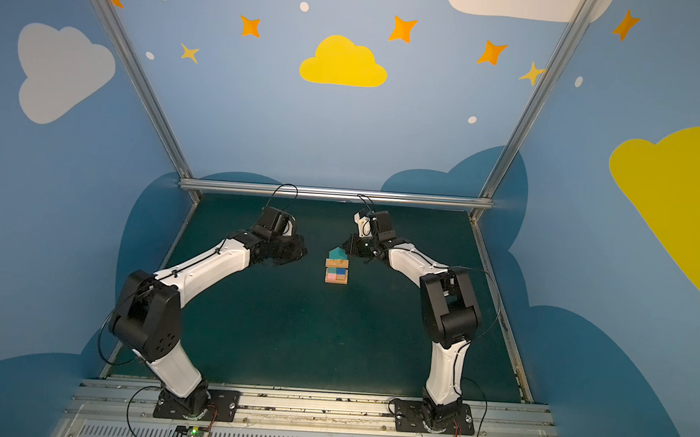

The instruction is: Build the wood block tower

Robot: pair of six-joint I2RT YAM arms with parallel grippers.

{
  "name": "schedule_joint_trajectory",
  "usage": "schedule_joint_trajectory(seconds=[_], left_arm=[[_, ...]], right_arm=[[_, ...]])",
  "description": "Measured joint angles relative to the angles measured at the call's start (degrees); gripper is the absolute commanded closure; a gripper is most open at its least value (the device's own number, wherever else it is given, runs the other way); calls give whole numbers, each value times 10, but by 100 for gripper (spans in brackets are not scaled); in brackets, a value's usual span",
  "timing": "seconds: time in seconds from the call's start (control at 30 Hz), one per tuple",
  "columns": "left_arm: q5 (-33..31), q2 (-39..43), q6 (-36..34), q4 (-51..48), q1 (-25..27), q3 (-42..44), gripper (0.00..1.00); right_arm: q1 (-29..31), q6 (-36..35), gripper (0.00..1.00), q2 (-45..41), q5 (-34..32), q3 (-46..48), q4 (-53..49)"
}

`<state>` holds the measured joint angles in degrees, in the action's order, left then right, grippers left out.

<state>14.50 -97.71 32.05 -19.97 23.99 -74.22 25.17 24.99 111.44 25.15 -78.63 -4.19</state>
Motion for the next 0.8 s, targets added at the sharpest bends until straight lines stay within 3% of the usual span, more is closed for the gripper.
schedule_joint_trajectory(seconds=[0.47, 0.6, 0.8], left_arm=[[0, 0, -2, -1, -3, 0, 96], [0, 6, -7, -6, -8, 0, 96], [-23, 65, -29, -24, -23, 0, 95]], right_arm=[[-25, -14, 100, -18, -16, -9, -30], [-44, -21, 100, -65, -30, -7, -44], [-73, -39, 100, -204, -67, 46, -47]])
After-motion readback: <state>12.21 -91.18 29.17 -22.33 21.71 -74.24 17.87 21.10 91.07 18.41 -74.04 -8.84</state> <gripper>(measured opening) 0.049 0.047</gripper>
